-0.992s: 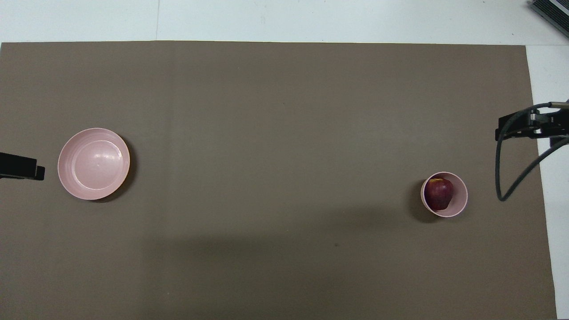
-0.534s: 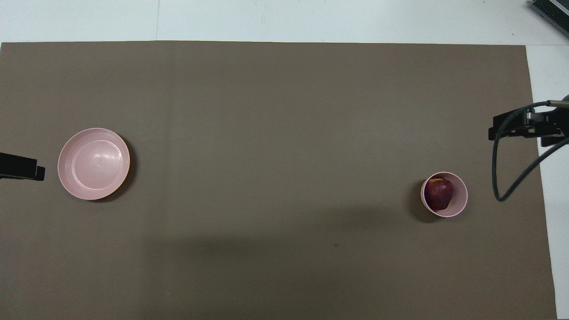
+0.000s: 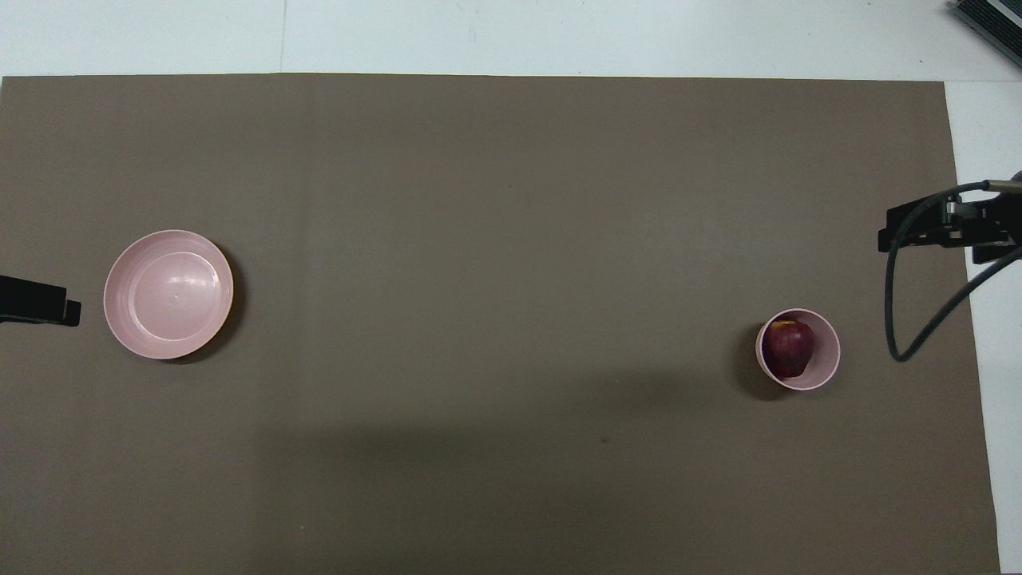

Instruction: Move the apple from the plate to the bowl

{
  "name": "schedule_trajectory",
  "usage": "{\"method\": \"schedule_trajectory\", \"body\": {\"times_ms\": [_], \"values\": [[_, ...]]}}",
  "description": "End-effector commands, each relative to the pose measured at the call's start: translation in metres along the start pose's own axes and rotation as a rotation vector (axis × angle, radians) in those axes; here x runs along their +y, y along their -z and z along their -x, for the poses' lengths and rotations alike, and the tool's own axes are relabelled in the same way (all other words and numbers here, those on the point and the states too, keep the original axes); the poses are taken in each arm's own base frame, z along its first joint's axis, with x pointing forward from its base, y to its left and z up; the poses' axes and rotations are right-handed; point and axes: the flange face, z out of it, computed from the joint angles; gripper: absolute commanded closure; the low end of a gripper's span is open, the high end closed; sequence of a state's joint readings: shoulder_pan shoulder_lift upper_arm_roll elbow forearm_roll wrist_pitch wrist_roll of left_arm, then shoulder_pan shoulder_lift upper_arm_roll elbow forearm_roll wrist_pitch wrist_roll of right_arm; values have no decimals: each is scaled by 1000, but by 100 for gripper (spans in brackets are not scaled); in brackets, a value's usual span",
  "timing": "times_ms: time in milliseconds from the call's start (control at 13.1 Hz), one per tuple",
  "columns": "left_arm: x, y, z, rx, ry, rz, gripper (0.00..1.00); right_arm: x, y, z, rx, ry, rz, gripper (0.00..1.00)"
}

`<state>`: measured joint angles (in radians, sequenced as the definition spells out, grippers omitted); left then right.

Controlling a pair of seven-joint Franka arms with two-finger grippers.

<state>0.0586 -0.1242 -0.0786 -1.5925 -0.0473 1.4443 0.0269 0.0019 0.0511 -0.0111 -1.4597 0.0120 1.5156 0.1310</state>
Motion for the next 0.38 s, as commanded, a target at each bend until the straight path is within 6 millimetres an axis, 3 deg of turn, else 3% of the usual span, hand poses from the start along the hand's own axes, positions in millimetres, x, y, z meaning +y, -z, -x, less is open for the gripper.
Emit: {"method": "schedule_trajectory", "body": {"times_ms": [0, 305], "values": [[-2, 6, 3, -7, 11, -14, 0, 4, 0, -2, 2, 1, -5, 0], [-2, 6, 3, -7, 11, -14, 0, 4, -1, 0, -7, 1, -3, 0]]}}
